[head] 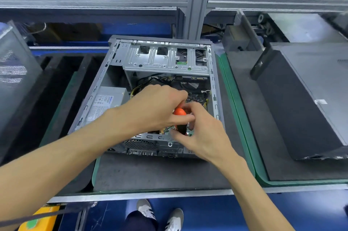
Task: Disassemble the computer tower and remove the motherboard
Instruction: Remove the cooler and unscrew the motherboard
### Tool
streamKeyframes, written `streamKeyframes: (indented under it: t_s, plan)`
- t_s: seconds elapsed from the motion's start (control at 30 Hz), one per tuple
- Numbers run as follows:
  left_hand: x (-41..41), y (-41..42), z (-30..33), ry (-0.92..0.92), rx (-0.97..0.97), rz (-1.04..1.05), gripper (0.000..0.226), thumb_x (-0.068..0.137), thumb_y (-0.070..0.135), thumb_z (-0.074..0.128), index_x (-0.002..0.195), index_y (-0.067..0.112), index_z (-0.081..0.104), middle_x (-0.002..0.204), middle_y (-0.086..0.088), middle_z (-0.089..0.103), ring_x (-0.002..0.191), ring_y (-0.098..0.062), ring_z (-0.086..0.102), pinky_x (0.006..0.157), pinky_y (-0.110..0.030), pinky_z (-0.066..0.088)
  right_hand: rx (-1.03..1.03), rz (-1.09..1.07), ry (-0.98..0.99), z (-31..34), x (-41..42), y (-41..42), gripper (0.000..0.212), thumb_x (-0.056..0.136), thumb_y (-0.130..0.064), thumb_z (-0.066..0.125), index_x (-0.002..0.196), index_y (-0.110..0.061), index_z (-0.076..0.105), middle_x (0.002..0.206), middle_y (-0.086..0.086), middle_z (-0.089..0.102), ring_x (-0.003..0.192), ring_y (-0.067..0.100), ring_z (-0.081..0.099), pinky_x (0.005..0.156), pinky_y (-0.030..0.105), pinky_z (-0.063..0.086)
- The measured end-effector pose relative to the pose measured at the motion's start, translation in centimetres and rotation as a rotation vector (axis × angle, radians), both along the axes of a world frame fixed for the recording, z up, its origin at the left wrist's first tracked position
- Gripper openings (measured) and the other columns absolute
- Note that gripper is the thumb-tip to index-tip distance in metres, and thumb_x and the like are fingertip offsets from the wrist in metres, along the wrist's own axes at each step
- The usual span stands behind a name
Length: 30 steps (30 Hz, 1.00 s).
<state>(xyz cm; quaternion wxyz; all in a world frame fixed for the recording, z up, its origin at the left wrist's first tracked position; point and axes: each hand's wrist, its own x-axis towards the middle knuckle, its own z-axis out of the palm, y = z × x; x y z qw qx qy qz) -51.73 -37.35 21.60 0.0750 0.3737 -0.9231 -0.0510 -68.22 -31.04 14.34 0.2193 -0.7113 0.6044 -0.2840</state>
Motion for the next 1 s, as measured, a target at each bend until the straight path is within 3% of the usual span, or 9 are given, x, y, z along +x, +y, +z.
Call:
streamKeyframes:
  t_s: [0.1,0.23,0.4,0.47,0.57,0.63,0.73,0.87,1.0]
  plan:
    - [-0.3,0.2,-0.5,-0.016,-0.126,0.071,0.049,0.088,0.075,0.027,0.083,0.028,0.039,0.078,0.008,0.052,0.068,-0.020,0.058,0.057,-0.035,0.040,0.037,-0.048,-0.079,-0.3,-0.3,-0.2,0.047,0.071,-0.064,0.064,0.106,-0.042,0.043,0.076,-0.021,0.060,0.070,0.003,0.060,0.058,0.026,0.047]
    - [0.9,-0.1,0.0,0.282,0.318,-0.170,0.024,0.088,0.047,0.060,0.107,0.032,0.056,0.102,0.016,0.048,0.083,-0.004,0.057,0.071,-0.029,0.048,-0.026,-0.033,-0.060,-0.5,-0.5,0.1,0.034,0.074,-0.052,0.057,0.103,-0.047,0.041,0.072,-0.013,0.063,0.072,0.005,0.059,0.059,0.028,0.047]
    - [-0.6,-0.4,-1.0,-0.054,-0.129,0.136,0.054,0.085,0.078,0.032,0.073,0.026,0.040,0.064,0.006,0.050,0.062,-0.021,0.054,0.055,-0.033,0.035,0.023,-0.047,-0.056,-0.1,-0.2,-0.2,0.046,0.069,-0.065,0.067,0.104,-0.042,0.048,0.085,-0.022,0.060,0.076,0.002,0.058,0.058,0.017,0.041]
    - [0.2,-0.7,-0.8,0.118,0.056,0.091,0.046,0.091,0.073,0.031,0.082,0.030,0.047,0.080,0.009,0.053,0.073,-0.014,0.059,0.063,-0.034,0.045,0.007,-0.059,-0.056,-0.1,-0.5,-0.2,0.038,0.072,-0.061,0.066,0.100,-0.043,0.048,0.075,-0.015,0.060,0.070,0.002,0.059,0.052,0.016,0.037]
    - [1.1,-0.8,-0.4,0.366,0.376,-0.167,0.024,0.091,0.045,0.061,0.109,0.030,0.058,0.102,0.016,0.050,0.090,-0.002,0.058,0.076,-0.022,0.048,-0.026,-0.045,-0.056,0.1,-0.4,0.0,0.030,0.072,-0.054,0.058,0.099,-0.043,0.050,0.072,-0.017,0.060,0.075,0.001,0.058,0.057,0.019,0.038]
    - [0.8,-0.5,-1.1,0.273,0.216,-0.162,0.023,0.088,0.047,0.063,0.095,0.026,0.062,0.080,0.014,0.050,0.073,-0.001,0.053,0.067,-0.025,0.044,-0.008,-0.017,-0.001,0.2,0.0,0.0,0.038,0.071,-0.060,0.059,0.104,-0.043,0.049,0.077,-0.023,0.059,0.077,-0.001,0.058,0.058,0.022,0.039]
    - [-0.4,-0.4,-1.9,0.069,-0.049,0.094,0.048,0.084,0.077,0.036,0.085,0.030,0.048,0.055,0.011,0.044,0.055,-0.015,0.048,0.055,-0.032,0.034,0.011,-0.077,-0.038,0.0,0.0,-0.2,0.039,0.073,-0.063,0.068,0.100,-0.039,0.054,0.078,-0.029,0.059,0.070,0.002,0.058,0.056,0.024,0.037]
    - [0.4,-1.6,-2.3,0.665,0.523,0.419,0.050,0.098,0.063,0.026,0.095,0.024,0.058,0.073,-0.002,0.063,0.059,-0.020,0.064,0.053,-0.040,0.053,-0.103,-0.129,-0.183,0.0,0.1,-0.5,0.020,0.085,-0.051,0.066,0.095,-0.037,0.057,0.079,-0.012,0.064,0.074,0.009,0.064,0.064,0.031,0.052]
    - [1.1,-2.7,-4.0,0.782,0.776,0.578,0.050,0.106,0.043,0.029,0.099,0.009,0.064,0.092,-0.015,0.066,0.072,-0.024,0.065,0.060,-0.037,0.058,-0.214,-0.217,-0.510,1.4,-0.7,-1.0,0.016,0.092,-0.031,0.067,0.087,-0.037,0.052,0.082,-0.004,0.066,0.075,0.020,0.073,0.054,0.043,0.058]
